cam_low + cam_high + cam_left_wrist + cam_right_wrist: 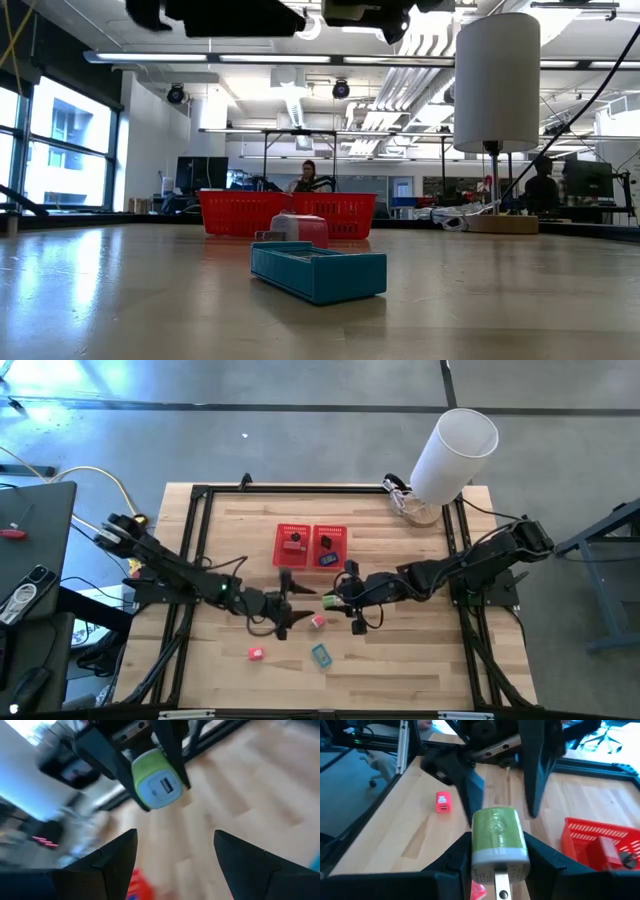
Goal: Pick & Place Office items
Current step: Put the green charger adapter into the left red bin
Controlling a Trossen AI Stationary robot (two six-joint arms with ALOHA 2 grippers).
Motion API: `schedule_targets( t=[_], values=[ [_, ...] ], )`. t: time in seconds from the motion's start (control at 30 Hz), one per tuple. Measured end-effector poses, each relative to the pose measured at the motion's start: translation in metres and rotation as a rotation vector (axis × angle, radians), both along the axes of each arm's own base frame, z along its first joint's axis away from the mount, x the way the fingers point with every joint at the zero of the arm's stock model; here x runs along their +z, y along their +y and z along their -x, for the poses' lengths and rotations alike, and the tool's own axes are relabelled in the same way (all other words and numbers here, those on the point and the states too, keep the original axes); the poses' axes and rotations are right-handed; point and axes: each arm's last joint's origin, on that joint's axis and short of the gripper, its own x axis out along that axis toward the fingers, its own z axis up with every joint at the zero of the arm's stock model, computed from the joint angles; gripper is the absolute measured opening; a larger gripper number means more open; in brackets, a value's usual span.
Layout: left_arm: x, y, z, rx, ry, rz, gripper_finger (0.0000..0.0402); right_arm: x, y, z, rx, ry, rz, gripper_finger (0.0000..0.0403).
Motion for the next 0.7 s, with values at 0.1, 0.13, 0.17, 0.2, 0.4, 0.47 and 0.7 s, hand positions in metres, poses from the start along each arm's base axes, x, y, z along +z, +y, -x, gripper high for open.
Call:
schedule_targets(
  t=[0.1, 0.13, 0.17, 0.2, 0.4, 0.47, 0.7],
  values=[
    [0.001, -0.01, 0.002, 0.063, -0.027, -0.169, 0.0254, 0.0, -0.002, -0.001, 0.016, 0.005, -0.029, 0.0117],
    [0.002, -0.012, 0.003, 0.078, -0.04, -0.212, 0.0254, 0.0, -0.002, -0.001, 0.023, 0.006, -0.034, 0.0117],
    [0.003, -0.014, 0.003, 0.094, -0.041, -0.264, 0.0254, 0.0, -0.001, -0.001, 0.031, 0.007, -0.037, 0.0117],
    [0.003, -0.016, 0.003, 0.1, -0.044, -0.307, 0.0254, 0.0, -0.001, -0.001, 0.031, 0.006, -0.037, 0.0117],
    [-0.006, -0.026, -0.006, 0.05, -0.071, -0.512, 0.0254, 0.0, -0.001, -0.001, 0.039, 0.007, -0.039, 0.0117],
    [-0.013, -0.029, -0.012, 0.04, -0.069, -0.603, 0.0254, 0.0, -0.001, -0.001, 0.039, 0.007, -0.039, 0.0117],
    [-0.031, -0.037, -0.026, 0.099, -0.126, -0.817, 0.0254, -0.001, 0.0, 0.0, 0.058, 0.029, -0.06, 0.0117]
  ],
)
